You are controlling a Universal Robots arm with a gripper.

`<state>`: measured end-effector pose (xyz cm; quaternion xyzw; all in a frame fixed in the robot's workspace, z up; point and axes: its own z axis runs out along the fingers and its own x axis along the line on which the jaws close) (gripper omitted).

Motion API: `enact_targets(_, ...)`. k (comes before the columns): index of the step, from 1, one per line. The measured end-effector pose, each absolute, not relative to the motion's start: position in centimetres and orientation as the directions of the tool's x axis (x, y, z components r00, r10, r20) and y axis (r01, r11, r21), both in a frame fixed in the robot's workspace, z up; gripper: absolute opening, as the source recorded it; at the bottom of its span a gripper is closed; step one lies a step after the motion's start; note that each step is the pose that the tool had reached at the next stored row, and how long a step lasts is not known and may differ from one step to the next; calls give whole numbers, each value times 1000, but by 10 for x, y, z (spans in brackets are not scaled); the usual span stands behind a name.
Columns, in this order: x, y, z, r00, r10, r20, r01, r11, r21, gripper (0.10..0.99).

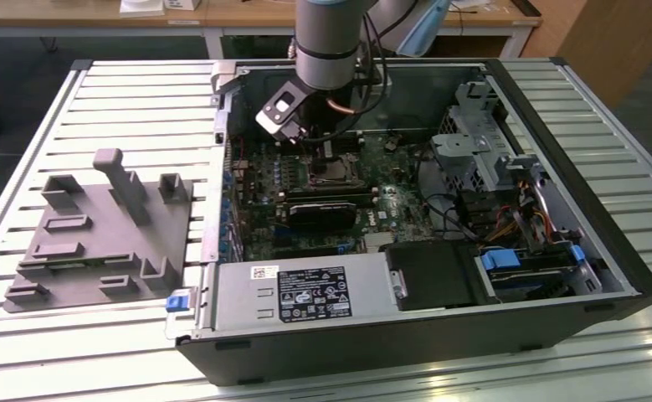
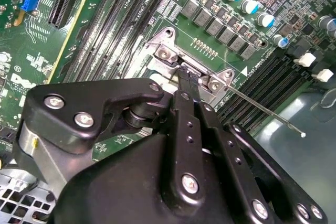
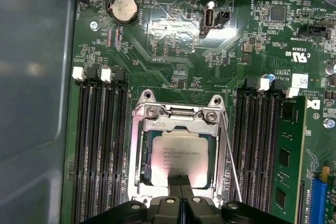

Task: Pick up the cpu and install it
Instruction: 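Close the cpu cover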

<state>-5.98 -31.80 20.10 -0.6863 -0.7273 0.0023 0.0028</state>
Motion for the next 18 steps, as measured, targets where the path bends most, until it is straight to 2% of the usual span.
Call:
enact_targets(11,-54,-318,200,-58,998,5,998,58,-6,106)
enact_targets(18,-54,-318,212,-58,998,5,998,58,-7,106)
